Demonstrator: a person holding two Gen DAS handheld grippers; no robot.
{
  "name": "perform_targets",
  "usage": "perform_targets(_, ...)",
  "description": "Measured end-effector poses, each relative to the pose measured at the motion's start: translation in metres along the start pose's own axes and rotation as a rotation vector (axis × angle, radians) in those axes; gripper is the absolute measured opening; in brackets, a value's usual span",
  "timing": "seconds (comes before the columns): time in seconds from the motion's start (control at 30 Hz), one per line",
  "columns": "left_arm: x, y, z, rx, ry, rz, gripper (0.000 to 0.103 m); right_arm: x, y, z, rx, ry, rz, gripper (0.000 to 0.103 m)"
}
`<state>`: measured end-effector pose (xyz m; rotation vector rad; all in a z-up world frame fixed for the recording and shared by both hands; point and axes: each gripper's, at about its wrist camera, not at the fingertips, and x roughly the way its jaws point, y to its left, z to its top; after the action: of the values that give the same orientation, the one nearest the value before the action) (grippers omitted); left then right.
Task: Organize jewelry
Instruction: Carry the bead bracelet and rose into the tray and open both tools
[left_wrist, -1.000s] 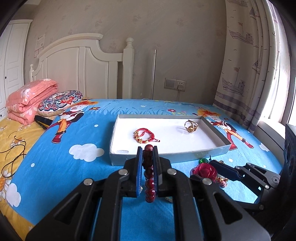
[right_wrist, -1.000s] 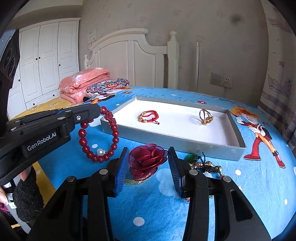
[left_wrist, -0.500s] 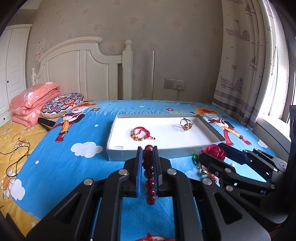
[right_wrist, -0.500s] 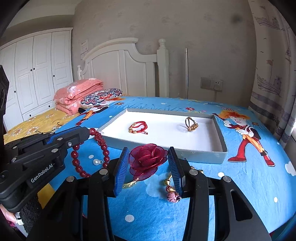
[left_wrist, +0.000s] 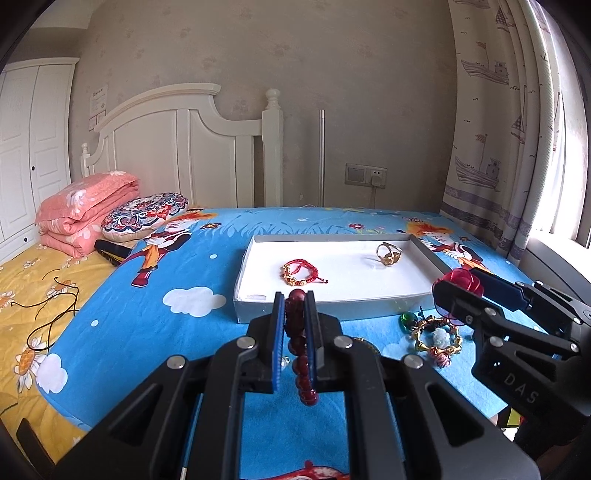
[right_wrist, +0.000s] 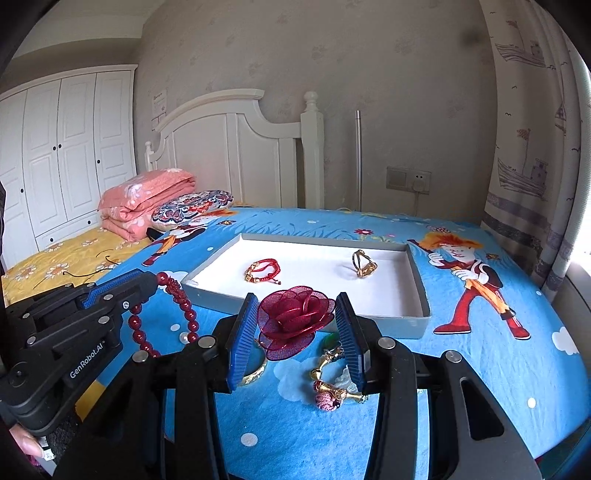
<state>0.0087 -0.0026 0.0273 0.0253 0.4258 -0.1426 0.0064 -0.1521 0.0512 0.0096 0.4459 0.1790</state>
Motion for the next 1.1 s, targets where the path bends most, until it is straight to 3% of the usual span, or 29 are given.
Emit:
perform_targets(0.23,0.012,-0.002,0.015,0.005,-0.004,-0.031,0.01,0.011,-0.001,0.012,-0.018,-0.004,-0.019,0.041)
perform_targets(0.53,0.066,0.001,0.06,0.011,0.008,-0.023,0.01,0.05,-0.025,0.045,-0.027,-0.025,-0.084,0.041)
perform_targets(0.8,0.133,-0.009,0.079,0.027,0.07,-0.014,0.01,0.104,-0.056,0.063,0.024,0.048,-0.098,0.042)
perform_targets(1.1,0.207,-0.005,0.091,-0.021,0.201,0.01,0.01,0.165,-0.081,0.073,0.074,0.164,-0.137,0.042)
